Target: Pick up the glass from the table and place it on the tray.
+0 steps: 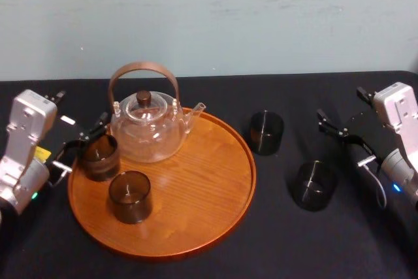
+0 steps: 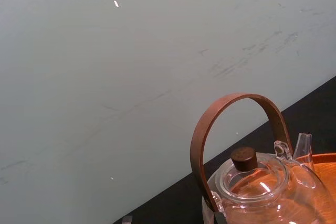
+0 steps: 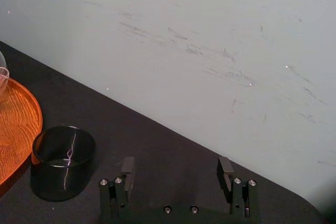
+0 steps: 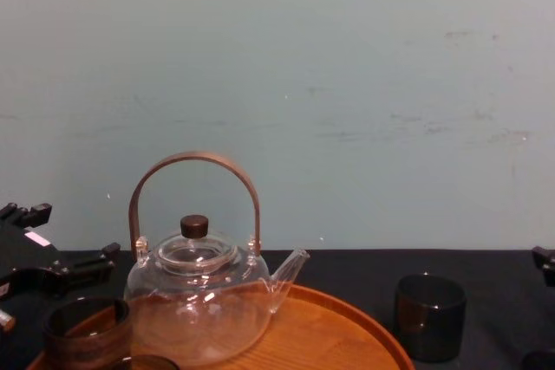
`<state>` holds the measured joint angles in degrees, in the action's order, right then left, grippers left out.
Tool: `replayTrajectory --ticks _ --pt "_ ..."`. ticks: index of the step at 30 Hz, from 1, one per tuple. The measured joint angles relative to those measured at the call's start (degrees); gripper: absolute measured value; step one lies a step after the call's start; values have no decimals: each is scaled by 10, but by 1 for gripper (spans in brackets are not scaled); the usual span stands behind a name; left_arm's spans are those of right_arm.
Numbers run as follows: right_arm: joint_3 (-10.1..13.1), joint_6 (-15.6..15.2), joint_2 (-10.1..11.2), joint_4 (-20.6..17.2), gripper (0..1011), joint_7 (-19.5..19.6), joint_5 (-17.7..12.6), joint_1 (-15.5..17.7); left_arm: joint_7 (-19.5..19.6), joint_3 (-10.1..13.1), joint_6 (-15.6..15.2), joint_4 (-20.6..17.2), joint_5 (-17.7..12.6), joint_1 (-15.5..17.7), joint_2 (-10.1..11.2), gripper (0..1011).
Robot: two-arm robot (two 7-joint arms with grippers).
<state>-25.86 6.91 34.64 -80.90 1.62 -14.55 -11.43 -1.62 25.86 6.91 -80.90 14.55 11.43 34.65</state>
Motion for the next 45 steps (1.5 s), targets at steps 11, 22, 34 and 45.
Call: replayTrajectory --ticks 11,22,34,45 --pt "0 0 0 0 1002 0 0 0 0 0 0 0 0 0 0 1001" --pt "0 0 0 0 1002 0 0 0 0 0 0 0 0 0 0 1001" --pt "0 0 0 0 1002 0 0 0 0 0 0 0 0 0 0 1001" --pt "18 -15 3 -22 1003 -29 -13 13 0 0 0 0 0 0 0 1001"
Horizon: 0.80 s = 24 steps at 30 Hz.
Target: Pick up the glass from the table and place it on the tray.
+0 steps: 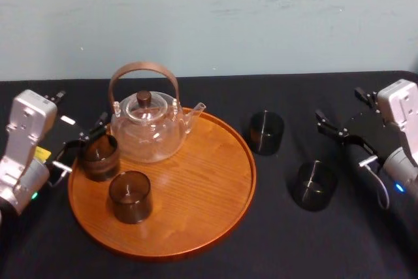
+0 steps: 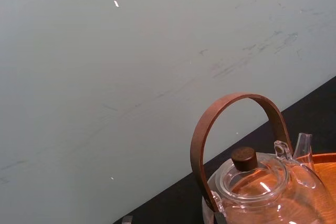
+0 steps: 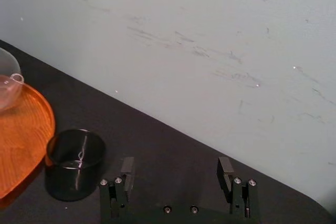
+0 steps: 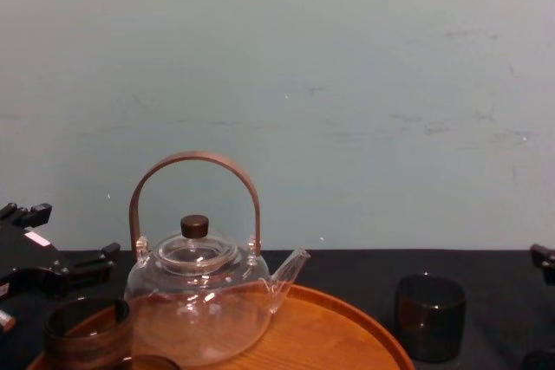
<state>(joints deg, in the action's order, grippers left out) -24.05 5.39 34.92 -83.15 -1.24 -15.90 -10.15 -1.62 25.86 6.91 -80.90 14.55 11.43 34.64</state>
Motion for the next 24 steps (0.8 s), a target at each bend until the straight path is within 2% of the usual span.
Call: replayTrajectory --ticks 11,14,24 --pt "42 -45 25 -64 1002 -35 -44 44 0 0 0 0 0 0 0 1001" --pt "60 -57 36 -84 1002 -45 -59 64 0 0 0 0 0 0 0 1001" --pt "98 -68 77 -122 1002 -90 -81 121 0 0 0 0 0 0 0 1001"
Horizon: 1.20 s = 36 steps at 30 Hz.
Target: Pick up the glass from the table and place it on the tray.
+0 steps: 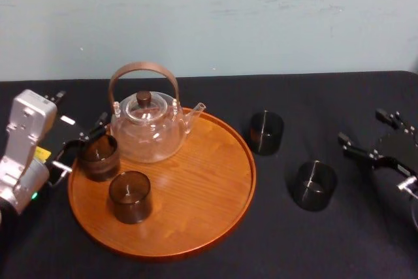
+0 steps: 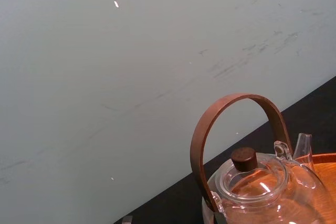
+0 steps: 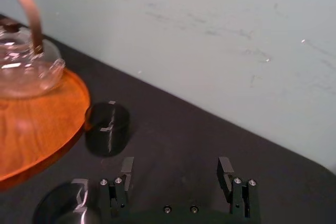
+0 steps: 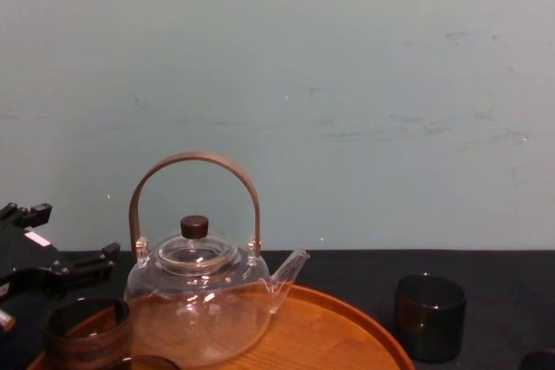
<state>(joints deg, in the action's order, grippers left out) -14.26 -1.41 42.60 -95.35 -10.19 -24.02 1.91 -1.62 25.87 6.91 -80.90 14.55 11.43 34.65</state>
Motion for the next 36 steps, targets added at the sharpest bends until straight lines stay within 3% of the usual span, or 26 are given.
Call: replayTrajectory --ticks 18,28,36 --pt "24 21 74 -17 1002 -145 -10 62 0 0 0 0 0 0 0 1002" --pt "19 22 83 -8 1002 -191 2 64 0 0 0 0 0 0 0 1001" --pt "15 1 69 -1 1003 -203 12 54 0 0 0 0 0 0 0 1001"
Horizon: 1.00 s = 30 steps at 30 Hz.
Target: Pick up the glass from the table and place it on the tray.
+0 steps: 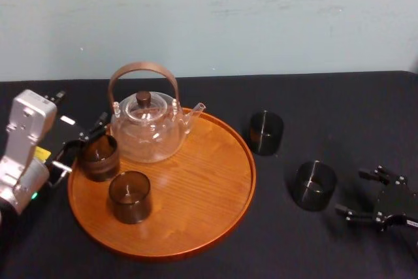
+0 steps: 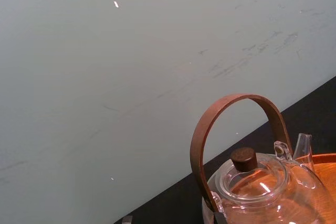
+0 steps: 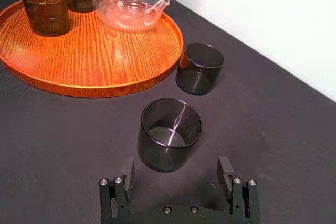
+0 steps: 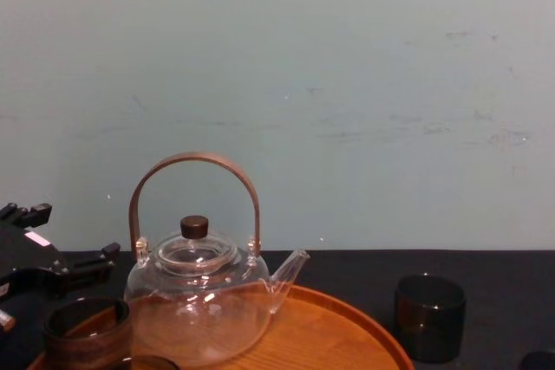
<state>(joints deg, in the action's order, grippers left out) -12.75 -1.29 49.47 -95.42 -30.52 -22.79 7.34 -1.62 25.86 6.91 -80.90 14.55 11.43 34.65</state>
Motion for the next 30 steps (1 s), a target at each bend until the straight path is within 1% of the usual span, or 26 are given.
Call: replayTrajectory --ticks 5,11,19,30 --pt "0 -14 -14 6 1002 -6 -1 -9 0 0 0 0 0 0 0 1001" --pt "-6 -31 -33 18 1002 -14 -12 -27 0 0 0 0 0 0 0 1001" --pt "-19 -39 -44 31 1002 -24 -16 -48 0 0 0 0 0 0 0 1001" --pt "-39 -53 -59 54 1002 -26 -18 -78 0 0 0 0 0 0 0 1001"
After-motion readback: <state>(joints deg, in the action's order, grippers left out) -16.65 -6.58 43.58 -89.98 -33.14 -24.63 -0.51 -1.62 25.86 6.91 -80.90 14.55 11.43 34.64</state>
